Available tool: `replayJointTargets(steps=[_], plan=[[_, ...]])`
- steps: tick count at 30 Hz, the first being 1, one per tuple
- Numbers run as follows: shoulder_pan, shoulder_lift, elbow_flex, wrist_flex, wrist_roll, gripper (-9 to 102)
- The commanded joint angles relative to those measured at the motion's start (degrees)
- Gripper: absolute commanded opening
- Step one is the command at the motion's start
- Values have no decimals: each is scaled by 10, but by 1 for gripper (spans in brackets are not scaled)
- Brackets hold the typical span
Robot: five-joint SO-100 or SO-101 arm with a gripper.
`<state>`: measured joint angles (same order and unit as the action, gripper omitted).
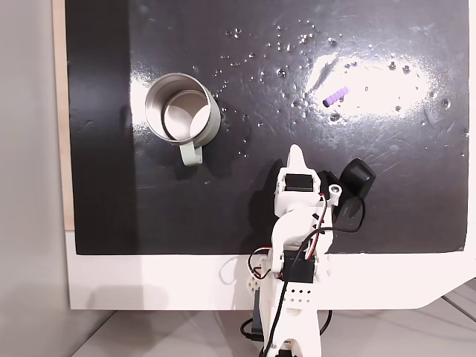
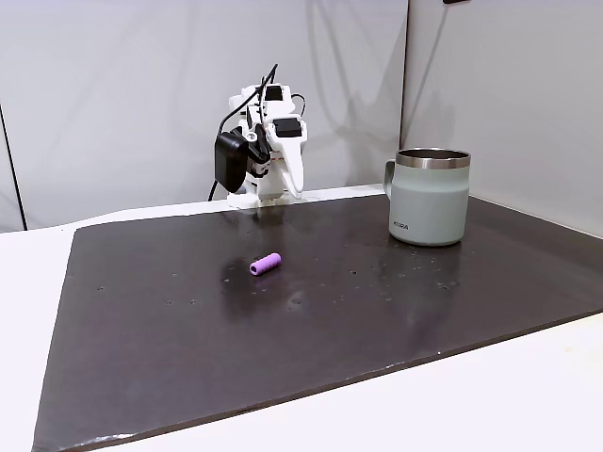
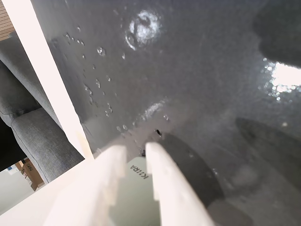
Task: Grasp a pengrip and put it in the cup.
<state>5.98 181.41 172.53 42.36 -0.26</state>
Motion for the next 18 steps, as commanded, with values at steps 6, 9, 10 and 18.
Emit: replayJointTargets(steps=[6, 9, 10, 18], plan=[[-24, 7, -4, 3, -29, 0], [-23, 7, -11, 7, -29, 0], [-19, 7, -20, 13, -26, 0], [-45, -6, -124, 83, -20, 0]])
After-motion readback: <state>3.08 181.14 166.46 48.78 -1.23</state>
